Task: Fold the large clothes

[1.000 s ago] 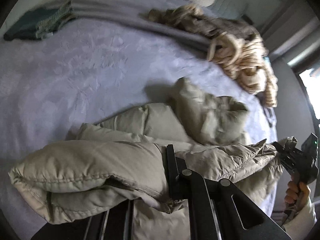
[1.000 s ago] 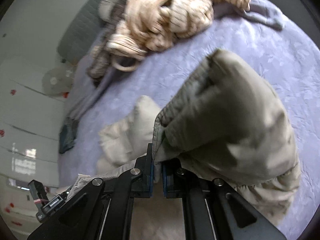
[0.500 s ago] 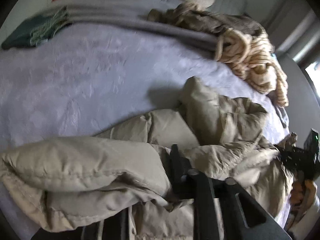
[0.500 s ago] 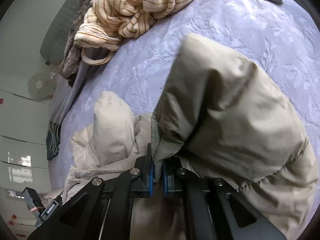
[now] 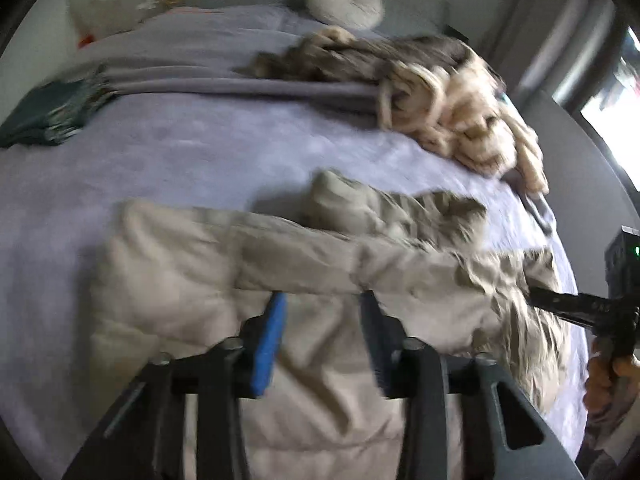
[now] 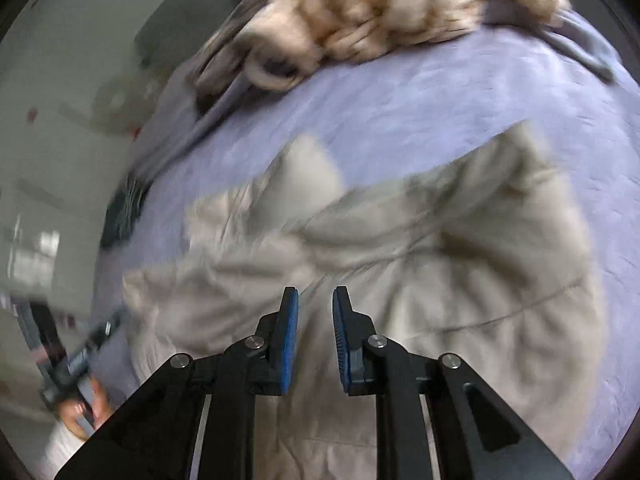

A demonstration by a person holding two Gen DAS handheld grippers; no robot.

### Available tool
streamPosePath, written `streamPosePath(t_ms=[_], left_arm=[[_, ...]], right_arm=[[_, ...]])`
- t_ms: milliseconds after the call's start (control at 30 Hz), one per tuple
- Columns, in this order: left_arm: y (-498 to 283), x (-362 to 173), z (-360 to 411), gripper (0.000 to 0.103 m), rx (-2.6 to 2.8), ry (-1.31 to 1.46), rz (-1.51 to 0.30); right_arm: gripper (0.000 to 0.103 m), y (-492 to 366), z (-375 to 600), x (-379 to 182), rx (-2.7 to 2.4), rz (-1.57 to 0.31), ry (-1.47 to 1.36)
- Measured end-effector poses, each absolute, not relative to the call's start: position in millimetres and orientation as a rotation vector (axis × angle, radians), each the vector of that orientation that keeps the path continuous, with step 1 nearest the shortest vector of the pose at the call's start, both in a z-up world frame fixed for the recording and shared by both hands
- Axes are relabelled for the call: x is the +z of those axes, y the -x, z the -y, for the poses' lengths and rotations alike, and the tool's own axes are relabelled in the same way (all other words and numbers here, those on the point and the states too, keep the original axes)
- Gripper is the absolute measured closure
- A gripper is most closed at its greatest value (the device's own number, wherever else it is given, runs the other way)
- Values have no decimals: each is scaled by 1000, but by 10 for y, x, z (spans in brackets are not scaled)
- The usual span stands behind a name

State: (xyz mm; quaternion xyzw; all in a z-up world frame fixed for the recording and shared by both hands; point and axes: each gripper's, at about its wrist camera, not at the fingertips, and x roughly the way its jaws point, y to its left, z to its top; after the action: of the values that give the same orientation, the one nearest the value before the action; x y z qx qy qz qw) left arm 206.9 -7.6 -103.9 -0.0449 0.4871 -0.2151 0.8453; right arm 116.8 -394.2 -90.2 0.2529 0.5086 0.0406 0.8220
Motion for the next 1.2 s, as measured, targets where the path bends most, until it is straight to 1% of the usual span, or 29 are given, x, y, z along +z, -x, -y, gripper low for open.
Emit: streamPosePath(t_ms=[167, 267, 333, 433, 533, 633, 733, 833, 900, 1000, 1200], left_arm=[[-2083, -1511, 578, 64, -423, -23, -1023], [-2216, -1690, 651, 64, -391, -41, -1000], [-2328, -1740, 649, 64, -383, -19, -1000], [-2445, -1756, 647, 64, -383, -17, -1014], [-2512, -1650, 503, 64, -363, -31, -998], [-2657, -1559, 113, 64, -252, -53, -966], [-2802, -1660, -248, 64, -158, -50, -992], [-2918, -1842, -511, 63, -104, -12, -1017], [-2987, -1956, -555, 63, -100, 34, -1041], [-3046, -2053, -480, 63, -85, 17, -1044], [-3090, -2114, -417, 62, -63, -11, -1039]], right_arm=[[85, -1369, 3599, -1318, 97, -1098, -430], [89, -1521, 3615, -1463, 82, -1073, -406], [97, -1611, 3659, -1519, 79, -1062, -405], [101, -1724, 3759, -1568, 88, -1072, -453], [101, -1745, 3877, -1437, 97, -1075, -453], [101, -1636, 4149, -1249, -1, -1051, -371], [101, -1454, 4616, -1184, -172, -1027, -353], [101, -1356, 4987, -1275, -253, -1026, -421], [101, -1393, 5096, -1389, -263, -1034, -472], [101, -1522, 5119, -1562, -290, -1038, -477], [101, -1687, 5008, -1593, -322, -1055, -406]])
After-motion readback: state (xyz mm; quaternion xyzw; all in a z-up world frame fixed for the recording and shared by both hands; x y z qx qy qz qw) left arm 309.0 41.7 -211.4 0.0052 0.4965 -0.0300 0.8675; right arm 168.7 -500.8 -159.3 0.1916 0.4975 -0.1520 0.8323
